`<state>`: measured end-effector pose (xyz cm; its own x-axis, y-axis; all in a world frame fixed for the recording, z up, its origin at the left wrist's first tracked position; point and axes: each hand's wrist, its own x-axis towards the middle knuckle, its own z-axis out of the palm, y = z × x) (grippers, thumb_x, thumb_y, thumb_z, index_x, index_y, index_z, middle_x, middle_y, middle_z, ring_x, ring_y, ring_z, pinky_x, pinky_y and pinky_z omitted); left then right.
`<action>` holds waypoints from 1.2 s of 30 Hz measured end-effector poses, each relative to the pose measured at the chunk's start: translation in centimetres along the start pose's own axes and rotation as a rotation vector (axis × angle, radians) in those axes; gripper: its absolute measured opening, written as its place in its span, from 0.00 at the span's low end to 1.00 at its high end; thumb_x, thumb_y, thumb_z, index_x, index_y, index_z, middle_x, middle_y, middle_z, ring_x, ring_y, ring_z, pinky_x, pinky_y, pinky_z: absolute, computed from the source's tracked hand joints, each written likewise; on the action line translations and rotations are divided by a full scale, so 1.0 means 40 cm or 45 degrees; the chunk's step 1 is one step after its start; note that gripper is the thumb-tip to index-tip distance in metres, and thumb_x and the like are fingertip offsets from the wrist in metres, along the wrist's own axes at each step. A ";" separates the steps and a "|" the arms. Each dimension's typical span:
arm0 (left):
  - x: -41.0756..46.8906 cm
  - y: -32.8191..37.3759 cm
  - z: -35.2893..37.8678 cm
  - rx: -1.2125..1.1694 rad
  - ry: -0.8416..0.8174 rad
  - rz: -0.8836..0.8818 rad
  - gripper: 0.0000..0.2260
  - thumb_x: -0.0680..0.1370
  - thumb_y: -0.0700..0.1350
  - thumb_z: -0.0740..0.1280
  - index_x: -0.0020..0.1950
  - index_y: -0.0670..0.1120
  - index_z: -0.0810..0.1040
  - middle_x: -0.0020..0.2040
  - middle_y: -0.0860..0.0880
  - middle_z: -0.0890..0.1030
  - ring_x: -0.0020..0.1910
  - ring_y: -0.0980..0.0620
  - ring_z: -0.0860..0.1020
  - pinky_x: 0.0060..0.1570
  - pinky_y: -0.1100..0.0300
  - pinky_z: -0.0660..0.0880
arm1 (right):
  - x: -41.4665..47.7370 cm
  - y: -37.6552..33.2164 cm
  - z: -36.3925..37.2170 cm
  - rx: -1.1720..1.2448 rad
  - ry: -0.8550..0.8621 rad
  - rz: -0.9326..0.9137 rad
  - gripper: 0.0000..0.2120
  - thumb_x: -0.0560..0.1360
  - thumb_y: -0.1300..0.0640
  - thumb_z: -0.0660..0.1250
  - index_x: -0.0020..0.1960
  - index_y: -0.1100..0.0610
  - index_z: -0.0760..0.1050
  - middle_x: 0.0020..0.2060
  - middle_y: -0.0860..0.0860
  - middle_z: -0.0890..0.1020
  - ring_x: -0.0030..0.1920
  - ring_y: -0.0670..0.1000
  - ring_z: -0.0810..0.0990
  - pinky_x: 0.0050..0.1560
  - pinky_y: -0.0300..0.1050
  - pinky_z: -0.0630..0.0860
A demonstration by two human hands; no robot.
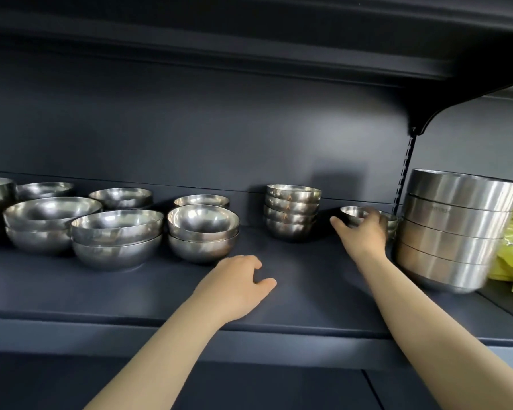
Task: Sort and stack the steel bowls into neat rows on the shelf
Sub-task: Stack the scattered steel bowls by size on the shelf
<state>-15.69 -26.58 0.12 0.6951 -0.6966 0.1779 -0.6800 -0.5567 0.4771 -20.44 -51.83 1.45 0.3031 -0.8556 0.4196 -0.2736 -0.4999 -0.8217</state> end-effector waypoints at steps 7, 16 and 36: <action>-0.099 -0.054 -0.051 0.033 0.379 -0.374 0.21 0.80 0.57 0.60 0.64 0.43 0.74 0.60 0.48 0.77 0.58 0.49 0.75 0.48 0.60 0.70 | 0.034 0.023 -0.003 0.171 -0.118 0.311 0.55 0.71 0.45 0.73 0.78 0.61 0.38 0.79 0.58 0.47 0.78 0.57 0.49 0.75 0.50 0.52; -0.052 -0.091 -0.063 0.064 0.393 -0.506 0.28 0.76 0.61 0.65 0.66 0.41 0.70 0.59 0.44 0.76 0.60 0.43 0.73 0.56 0.56 0.70 | 0.074 0.023 0.003 0.104 -0.031 0.411 0.54 0.71 0.48 0.74 0.78 0.63 0.38 0.77 0.61 0.52 0.77 0.59 0.53 0.74 0.50 0.52; -0.063 -0.097 -0.043 -0.128 0.555 -0.434 0.20 0.76 0.60 0.65 0.60 0.48 0.72 0.56 0.53 0.74 0.57 0.48 0.73 0.44 0.56 0.71 | 0.038 0.017 0.021 0.233 -0.206 0.464 0.71 0.51 0.39 0.83 0.79 0.57 0.43 0.76 0.56 0.60 0.74 0.59 0.62 0.72 0.54 0.63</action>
<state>-14.39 -21.88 -0.71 0.9182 -0.2218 0.3283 -0.3896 -0.6567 0.6458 -19.40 -53.38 1.21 0.3598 -0.9323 0.0356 -0.2273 -0.1246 -0.9658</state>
